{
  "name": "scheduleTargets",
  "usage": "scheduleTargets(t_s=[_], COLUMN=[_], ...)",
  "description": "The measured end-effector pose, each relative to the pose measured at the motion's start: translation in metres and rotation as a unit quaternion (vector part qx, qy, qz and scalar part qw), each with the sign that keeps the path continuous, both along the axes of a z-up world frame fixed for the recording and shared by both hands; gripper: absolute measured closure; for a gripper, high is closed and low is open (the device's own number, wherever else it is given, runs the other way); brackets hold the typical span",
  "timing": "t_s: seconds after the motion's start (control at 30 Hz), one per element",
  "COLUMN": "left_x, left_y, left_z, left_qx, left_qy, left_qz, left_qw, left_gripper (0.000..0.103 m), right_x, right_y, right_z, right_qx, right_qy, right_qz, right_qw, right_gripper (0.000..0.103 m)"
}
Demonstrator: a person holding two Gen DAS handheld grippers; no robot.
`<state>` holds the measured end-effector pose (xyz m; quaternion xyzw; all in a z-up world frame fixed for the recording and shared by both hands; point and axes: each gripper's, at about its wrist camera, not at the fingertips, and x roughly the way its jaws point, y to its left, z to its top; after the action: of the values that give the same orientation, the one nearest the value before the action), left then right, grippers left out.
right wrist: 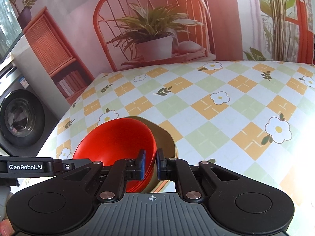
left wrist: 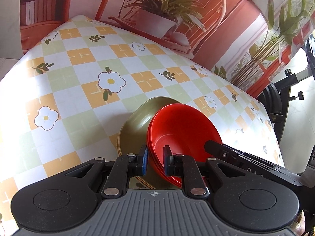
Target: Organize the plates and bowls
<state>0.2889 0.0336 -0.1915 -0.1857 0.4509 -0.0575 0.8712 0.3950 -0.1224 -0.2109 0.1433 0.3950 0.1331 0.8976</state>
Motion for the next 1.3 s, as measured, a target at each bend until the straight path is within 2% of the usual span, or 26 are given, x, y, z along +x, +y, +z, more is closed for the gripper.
scheduleTargets(t_s=[0.1, 0.17, 0.27, 0.33, 0.4, 0.53, 0.6, 0.7, 0.77, 0.83, 0.97, 1.0, 1.07, 1.17, 1.3], left_x=[-0.001, -0.002, -0.003, -0.002, -0.003, -0.005, -0.006, -0.009, -0.01, -0.012, -0.017, -0.019, -0.023, -0.028, -0.036], left_y=[-0.001, -0.003, -0.005, -0.004, -0.003, -0.003, -0.004, -0.004, -0.005, -0.006, -0.012, -0.013, -0.017, -0.022, -0.023], left_z=[-0.001, 0.0, 0.001, 0.001, 0.001, 0.004, 0.007, 0.014, 0.019, 0.024, 0.035, 0.038, 0.044, 0.053, 0.067], left_qx=[0.005, 0.01, 0.02, 0.026, 0.03, 0.036, 0.044, 0.059, 0.071, 0.085, 0.104, 0.108, 0.115, 0.129, 0.137], left_qy=[0.0, -0.002, -0.002, 0.001, 0.002, -0.001, -0.006, -0.018, -0.023, -0.03, -0.049, -0.057, -0.07, -0.089, -0.116], left_qz=[0.0, 0.0, -0.002, -0.001, 0.003, 0.002, 0.001, 0.002, 0.003, 0.003, -0.007, -0.009, -0.013, -0.016, -0.014], left_qw=[1.0, 0.9999, 0.9998, 0.9997, 0.9995, 0.9993, 0.999, 0.9981, 0.9972, 0.996, 0.9934, 0.9925, 0.9908, 0.9875, 0.9837], left_gripper=[0.086, 0.086, 0.085, 0.078, 0.061, 0.058, 0.049, 0.042, 0.039, 0.034, 0.012, 0.009, 0.007, 0.0, 0.0], right_x=[-0.002, -0.002, -0.003, -0.003, -0.004, -0.006, -0.006, -0.009, -0.012, -0.015, -0.021, -0.023, -0.027, -0.034, -0.048], right_y=[0.0, 0.001, 0.001, 0.001, -0.001, -0.002, -0.004, -0.006, -0.008, -0.011, -0.018, -0.019, -0.023, -0.03, -0.041], right_z=[-0.001, -0.001, -0.001, -0.001, 0.0, 0.003, 0.004, 0.008, 0.011, 0.015, 0.023, 0.026, 0.032, 0.042, 0.058], right_qx=[-0.001, -0.006, -0.01, -0.012, -0.012, -0.02, -0.019, -0.02, -0.02, -0.019, -0.019, -0.02, -0.022, -0.032, -0.046], right_qy=[-0.002, 0.0, 0.002, 0.001, 0.0, -0.003, -0.004, -0.01, -0.016, -0.022, -0.032, -0.036, -0.045, -0.058, -0.085], right_qz=[0.002, 0.002, 0.0, -0.002, -0.005, -0.012, -0.014, -0.021, -0.027, -0.033, -0.042, -0.046, -0.054, -0.067, -0.09], right_qw=[1.0, 1.0, 1.0, 1.0, 1.0, 1.0, 1.0, 1.0, 0.999, 0.999, 0.998, 0.998, 0.997, 0.996, 0.991], right_gripper=[0.091, 0.085, 0.085, 0.084, 0.082, 0.07, 0.068, 0.056, 0.044, 0.038, 0.028, 0.025, 0.016, 0.007, 0.002])
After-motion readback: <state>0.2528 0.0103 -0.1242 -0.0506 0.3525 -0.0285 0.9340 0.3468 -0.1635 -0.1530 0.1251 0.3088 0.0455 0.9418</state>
